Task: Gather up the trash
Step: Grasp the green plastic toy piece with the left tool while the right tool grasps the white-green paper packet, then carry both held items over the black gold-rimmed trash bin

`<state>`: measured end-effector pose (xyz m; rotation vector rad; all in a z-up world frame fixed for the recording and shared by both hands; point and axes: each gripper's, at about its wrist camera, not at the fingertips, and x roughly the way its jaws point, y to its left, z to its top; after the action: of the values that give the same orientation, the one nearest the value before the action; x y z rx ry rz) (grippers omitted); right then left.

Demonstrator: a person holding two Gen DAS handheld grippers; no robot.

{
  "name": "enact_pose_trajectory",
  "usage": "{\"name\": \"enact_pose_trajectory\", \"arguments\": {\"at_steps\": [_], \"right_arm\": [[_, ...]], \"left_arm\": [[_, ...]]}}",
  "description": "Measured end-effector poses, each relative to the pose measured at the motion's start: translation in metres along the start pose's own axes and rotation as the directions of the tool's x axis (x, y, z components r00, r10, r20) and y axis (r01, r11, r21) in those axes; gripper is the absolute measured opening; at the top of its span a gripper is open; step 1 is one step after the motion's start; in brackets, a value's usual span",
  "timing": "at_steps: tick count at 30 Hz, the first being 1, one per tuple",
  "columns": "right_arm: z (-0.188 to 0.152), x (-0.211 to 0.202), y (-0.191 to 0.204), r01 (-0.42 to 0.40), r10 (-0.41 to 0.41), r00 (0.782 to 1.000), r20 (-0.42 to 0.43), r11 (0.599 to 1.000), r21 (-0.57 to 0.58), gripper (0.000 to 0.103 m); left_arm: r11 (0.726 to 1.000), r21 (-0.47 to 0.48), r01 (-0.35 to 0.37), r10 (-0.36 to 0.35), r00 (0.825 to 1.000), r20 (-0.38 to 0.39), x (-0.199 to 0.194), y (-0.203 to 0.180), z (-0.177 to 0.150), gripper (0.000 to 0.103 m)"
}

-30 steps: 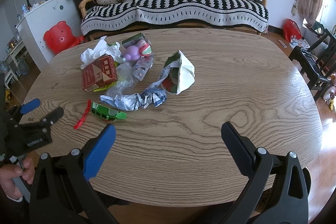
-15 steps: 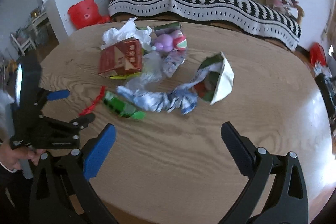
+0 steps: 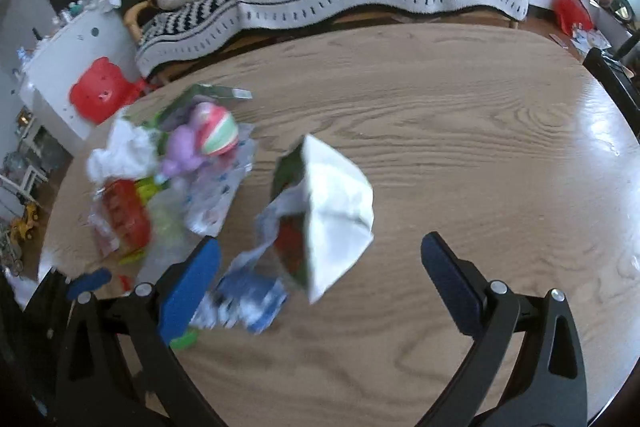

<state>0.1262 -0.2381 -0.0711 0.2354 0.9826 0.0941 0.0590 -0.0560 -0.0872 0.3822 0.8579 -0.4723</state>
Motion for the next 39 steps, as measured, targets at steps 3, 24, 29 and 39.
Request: {"name": "enact_pose_trajectory", "arguments": {"at_steps": [3, 24, 29, 39], "right_arm": [[0.006, 0.016, -0.009, -0.029, 0.030, 0.999, -0.031, 0.999, 0.037, 0.097], [-0.006, -0.028, -0.023, 0.034, -0.032, 0.997, 0.076, 0.999, -0.020, 0.019], [-0.002, -0.062, -0.015, 0.110, -0.096, 0.974, 0.204, 0.992, -0.055, 0.018], [-0.008, -0.103, -0.022, 0.175, -0.154, 0.939, 0.307, 0.984, -0.041, 0.018]], "left_arm": [[1.000, 0.012, 0.001, -0.001, 1.000, -0.011, 0.007, 0.001, 0.000, 0.089], [0.994, -0.092, 0.066, -0.062, 0.997, 0.052, -0.036, 0.003, 0.001, 0.055], [0.989, -0.130, 0.074, -0.065, 0.995, 0.076, -0.048, 0.005, 0.006, 0.055], [0.976, -0.205, 0.078, -0.053, 0.991, 0.125, -0.071, 0.000, 0.028, 0.055]]}}
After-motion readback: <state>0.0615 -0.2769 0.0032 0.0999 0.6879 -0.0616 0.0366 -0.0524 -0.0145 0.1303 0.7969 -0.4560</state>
